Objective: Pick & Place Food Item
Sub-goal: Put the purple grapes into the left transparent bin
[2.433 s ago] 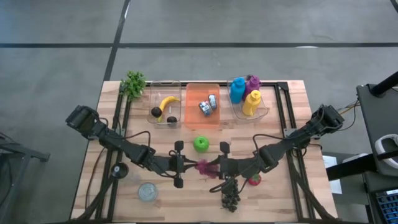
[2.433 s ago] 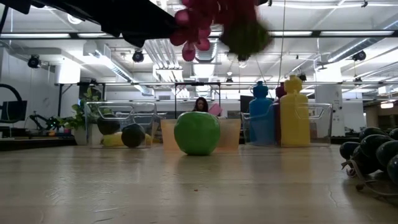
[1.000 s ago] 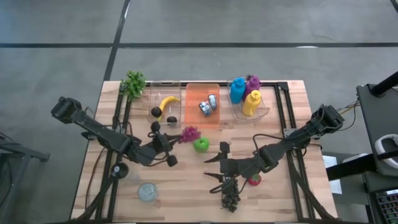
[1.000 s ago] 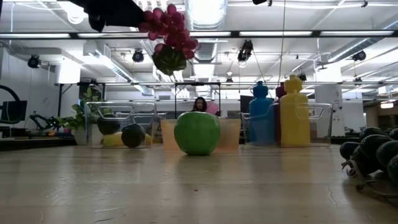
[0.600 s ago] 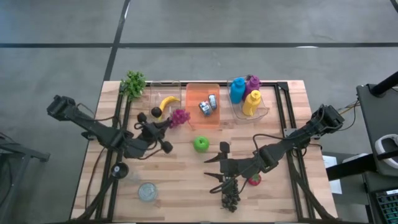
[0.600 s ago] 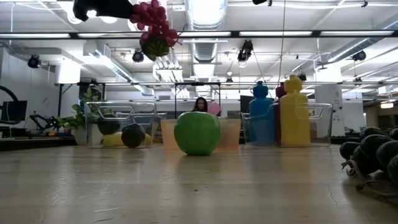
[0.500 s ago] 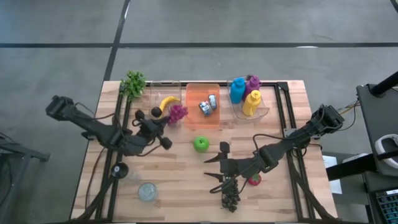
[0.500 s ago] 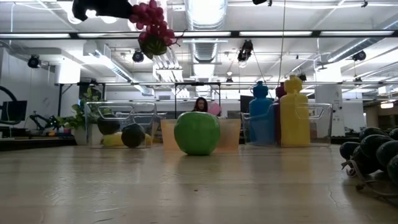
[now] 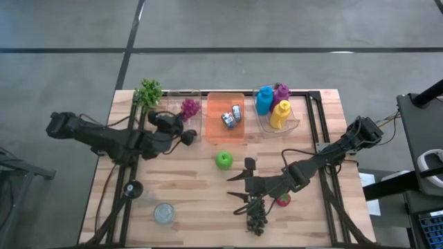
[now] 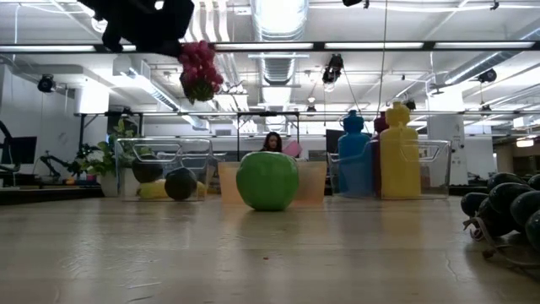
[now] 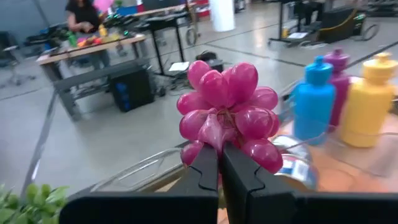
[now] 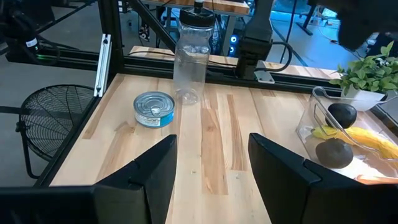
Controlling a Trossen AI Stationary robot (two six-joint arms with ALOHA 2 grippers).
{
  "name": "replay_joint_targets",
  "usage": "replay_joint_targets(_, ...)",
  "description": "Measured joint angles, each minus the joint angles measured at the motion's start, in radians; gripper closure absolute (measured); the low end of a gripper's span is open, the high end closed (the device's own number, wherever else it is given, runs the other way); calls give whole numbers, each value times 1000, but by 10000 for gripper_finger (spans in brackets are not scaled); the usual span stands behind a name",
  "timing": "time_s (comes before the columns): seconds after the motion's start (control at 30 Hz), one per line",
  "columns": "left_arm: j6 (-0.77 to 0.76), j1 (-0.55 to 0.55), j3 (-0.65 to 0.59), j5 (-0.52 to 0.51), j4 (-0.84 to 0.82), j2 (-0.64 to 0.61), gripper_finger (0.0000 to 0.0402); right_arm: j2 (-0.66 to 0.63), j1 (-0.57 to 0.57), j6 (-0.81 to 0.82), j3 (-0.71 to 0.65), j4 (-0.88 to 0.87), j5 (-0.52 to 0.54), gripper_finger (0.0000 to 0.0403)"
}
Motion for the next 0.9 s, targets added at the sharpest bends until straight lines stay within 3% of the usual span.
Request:
replay_joint_targets(0.43,-182,199,0,218,-222,0,400,0,0,-2,0,0,0,211)
replay_joint_targets(0.7,-252,248,-65,282,-210,1,400,0,0,-2,0,0,0,208)
replay_joint_targets(0.9,-269,252,-141,285,-107,1,400,0,0,-2,0,0,0,211)
